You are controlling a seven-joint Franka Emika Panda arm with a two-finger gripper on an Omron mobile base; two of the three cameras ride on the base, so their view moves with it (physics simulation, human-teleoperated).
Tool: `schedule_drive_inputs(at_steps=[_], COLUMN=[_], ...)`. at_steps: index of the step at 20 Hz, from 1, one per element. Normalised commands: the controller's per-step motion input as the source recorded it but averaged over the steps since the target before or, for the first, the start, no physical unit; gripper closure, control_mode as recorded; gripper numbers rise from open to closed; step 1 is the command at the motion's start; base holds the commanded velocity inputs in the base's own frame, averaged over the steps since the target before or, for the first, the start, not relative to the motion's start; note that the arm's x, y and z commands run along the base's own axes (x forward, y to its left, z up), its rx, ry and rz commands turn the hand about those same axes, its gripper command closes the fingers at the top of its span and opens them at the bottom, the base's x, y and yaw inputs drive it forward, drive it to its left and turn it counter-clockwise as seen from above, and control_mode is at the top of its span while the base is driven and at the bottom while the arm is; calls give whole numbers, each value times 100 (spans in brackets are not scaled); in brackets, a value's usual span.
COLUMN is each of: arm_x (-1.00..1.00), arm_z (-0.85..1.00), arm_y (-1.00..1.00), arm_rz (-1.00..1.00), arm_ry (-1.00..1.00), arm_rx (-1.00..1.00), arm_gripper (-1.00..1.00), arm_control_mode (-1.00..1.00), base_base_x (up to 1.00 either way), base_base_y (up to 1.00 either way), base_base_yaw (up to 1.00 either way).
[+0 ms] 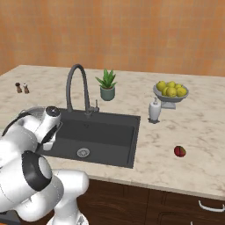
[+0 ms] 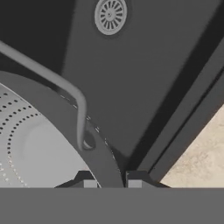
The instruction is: Put the colander in the sink, put the mango in the colander, and turn on the sink faucet and pour water over the colander.
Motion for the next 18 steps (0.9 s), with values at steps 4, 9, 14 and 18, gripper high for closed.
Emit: schedule_drive_inputs(at_steps=[4, 9, 14, 18], arm_x=[26, 35, 21, 23], arm_z=[-26, -25, -19, -13], arm_y=[-36, -38, -57, -58], arm_rz=[0, 0, 0, 0], arm_ry=[10, 8, 0, 0], arm_rx=[9, 6, 2, 0], arm_gripper=[100, 100, 100, 100], arm_control_mode=[-100, -100, -100, -100], base_base_x=[0, 0, 0, 0], base_base_y=[0, 0, 0, 0], base_base_yaw=[0, 0, 0, 0])
